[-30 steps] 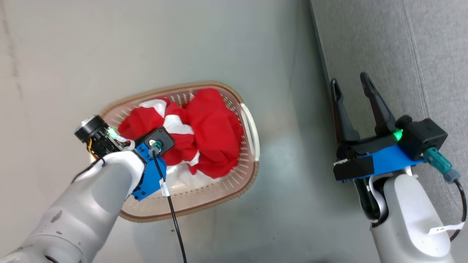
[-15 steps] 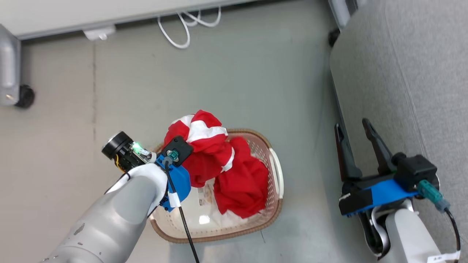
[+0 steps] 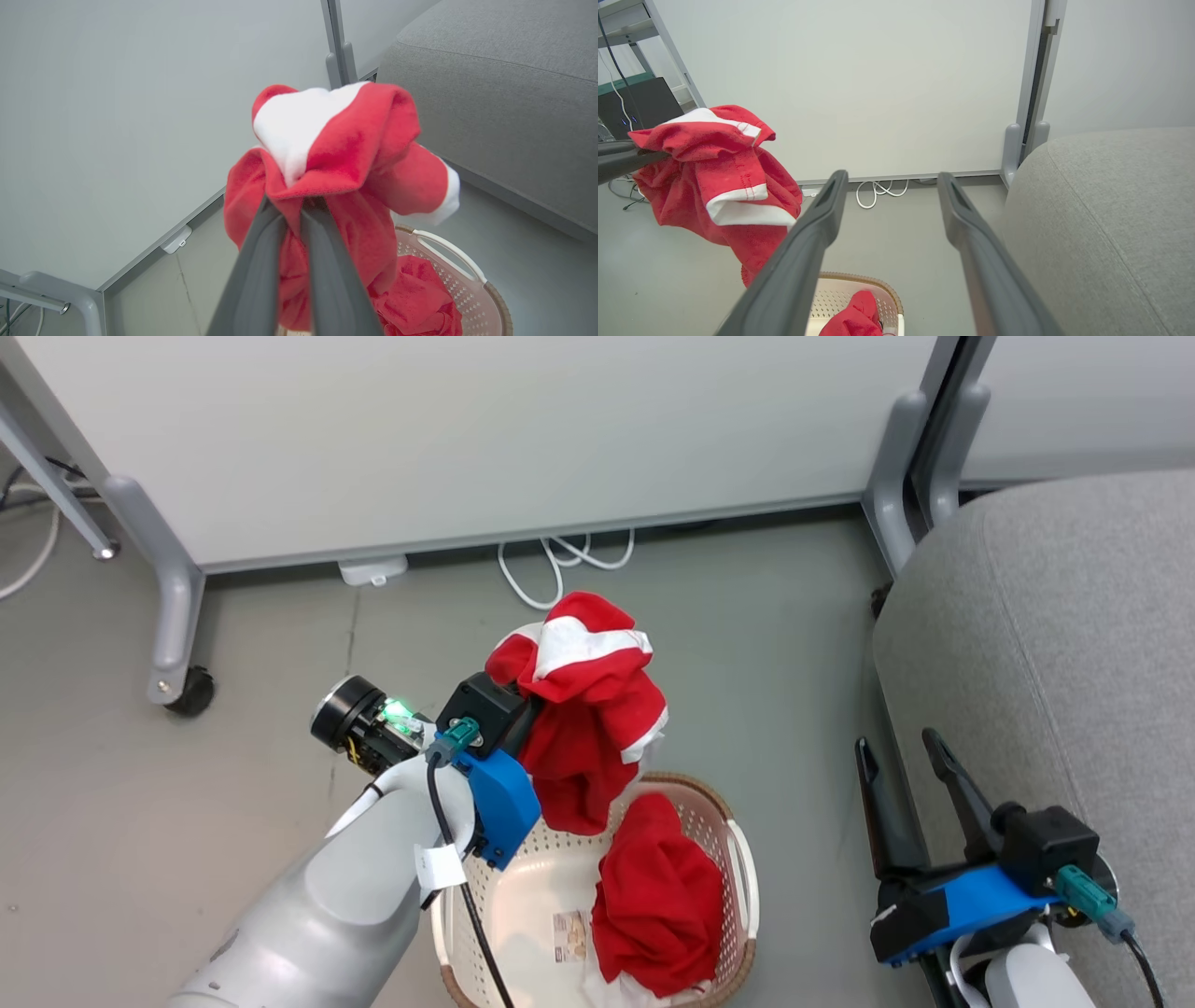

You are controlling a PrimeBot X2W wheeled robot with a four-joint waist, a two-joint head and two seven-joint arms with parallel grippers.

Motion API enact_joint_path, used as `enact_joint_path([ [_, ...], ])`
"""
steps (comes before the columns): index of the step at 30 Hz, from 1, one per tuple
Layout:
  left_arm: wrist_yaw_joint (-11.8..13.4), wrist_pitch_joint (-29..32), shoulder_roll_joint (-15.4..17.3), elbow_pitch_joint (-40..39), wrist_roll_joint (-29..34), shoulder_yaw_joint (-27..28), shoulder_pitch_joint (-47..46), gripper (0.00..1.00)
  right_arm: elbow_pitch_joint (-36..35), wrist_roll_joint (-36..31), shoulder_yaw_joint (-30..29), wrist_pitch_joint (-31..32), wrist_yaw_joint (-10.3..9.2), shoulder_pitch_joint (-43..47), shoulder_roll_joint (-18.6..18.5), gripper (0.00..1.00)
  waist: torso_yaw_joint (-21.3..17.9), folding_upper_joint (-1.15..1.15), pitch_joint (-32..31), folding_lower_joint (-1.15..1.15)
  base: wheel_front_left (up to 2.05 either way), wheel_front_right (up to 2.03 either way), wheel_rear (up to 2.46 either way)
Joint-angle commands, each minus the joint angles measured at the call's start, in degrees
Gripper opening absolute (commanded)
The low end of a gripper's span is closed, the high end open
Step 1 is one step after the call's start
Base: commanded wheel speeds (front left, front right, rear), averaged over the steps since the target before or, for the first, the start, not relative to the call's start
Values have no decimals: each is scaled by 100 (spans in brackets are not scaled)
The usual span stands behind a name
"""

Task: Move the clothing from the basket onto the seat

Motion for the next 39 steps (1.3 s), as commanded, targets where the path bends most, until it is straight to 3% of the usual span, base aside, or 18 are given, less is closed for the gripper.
enact_joint_path([
  [1,45,-28,36,-140,42,130,125,0,24,20,-2,-22,3,150,-20,100,118,0,-261,1,0,0,0],
  [10,102,-28,13,-911,172,668,509,0,80,47,2,-21,3,531,-20,100,271,0,-785,1,0,0,0],
  [27,84,-28,-6,-1494,449,841,903,0,59,103,121,-22,3,757,-20,100,405,0,-1073,1,0,0,0],
  [39,35,-28,-93,-1513,524,850,794,0,74,173,862,-22,3,528,-20,100,473,0,-1034,1,0,0,0],
])
